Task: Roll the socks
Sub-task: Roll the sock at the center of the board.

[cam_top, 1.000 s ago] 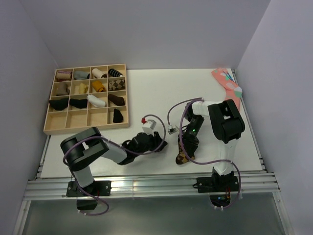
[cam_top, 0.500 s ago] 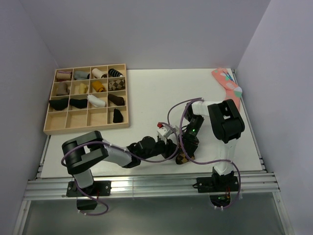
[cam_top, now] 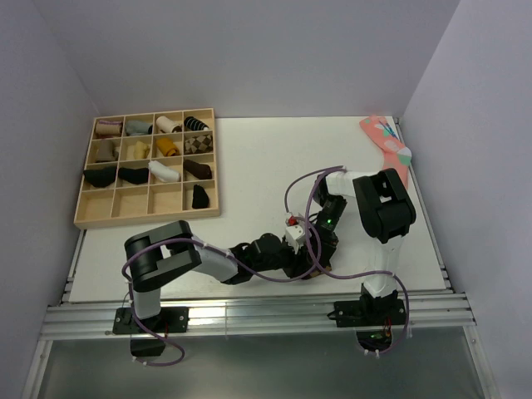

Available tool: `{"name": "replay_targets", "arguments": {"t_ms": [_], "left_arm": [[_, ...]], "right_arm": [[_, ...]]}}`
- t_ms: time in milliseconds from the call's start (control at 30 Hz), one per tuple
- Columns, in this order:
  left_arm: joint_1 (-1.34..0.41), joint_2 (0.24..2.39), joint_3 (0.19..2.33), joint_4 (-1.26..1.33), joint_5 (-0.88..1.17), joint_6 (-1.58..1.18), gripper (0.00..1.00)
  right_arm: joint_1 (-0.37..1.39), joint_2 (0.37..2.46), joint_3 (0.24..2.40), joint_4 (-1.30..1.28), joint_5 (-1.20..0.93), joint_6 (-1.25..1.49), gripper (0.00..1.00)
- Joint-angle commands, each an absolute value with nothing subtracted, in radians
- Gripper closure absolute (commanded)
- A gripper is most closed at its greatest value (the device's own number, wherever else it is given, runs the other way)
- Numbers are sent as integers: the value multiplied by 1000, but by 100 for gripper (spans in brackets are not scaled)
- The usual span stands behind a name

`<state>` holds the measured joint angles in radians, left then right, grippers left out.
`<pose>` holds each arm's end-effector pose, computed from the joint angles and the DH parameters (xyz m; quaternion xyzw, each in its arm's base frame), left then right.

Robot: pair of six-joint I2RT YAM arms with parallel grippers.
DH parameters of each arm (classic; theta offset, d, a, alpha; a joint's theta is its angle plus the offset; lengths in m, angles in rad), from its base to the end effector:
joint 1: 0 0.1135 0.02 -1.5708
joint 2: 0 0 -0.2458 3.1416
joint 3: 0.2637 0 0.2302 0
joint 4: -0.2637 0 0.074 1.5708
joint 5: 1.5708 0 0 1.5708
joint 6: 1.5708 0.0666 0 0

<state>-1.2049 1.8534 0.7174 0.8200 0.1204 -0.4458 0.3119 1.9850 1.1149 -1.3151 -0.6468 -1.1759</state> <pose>0.1248 -0.3481 0.1297 0.3322 0.7375 -0.4636 0.3617 0.2111 0.1102 0.1034 0.5413 -0.7301 -0.3951 0.1335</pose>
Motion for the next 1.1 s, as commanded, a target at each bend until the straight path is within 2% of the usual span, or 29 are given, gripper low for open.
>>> {"name": "replay_targets", "arguments": {"t_ms": [0,133,367,467,567,833,1067], "left_arm": [[-1224,1881,759,790,150,-410,57],[-1226,1911,791,747,134,-416,61],[-1236,1965,879,597,92,-449,94],[-1249,1973,903,520,60,-466,100],[-1250,1982,925,454,29,-492,100],[-1249,2016,1002,264,5,-564,100],[-1250,2020,1072,163,5,-586,100]], "right_arm": [[318,1980,1121,-1266,-626,-1184,77],[318,1967,1109,-1243,-623,-1174,74],[308,1893,1085,-1155,-632,-1114,60],[285,1849,1085,-1111,-653,-1072,54],[244,1815,1100,-1082,-669,-1029,49],[108,1746,1123,-1022,-686,-946,48],[52,1713,1085,-868,-614,-757,47]]}}
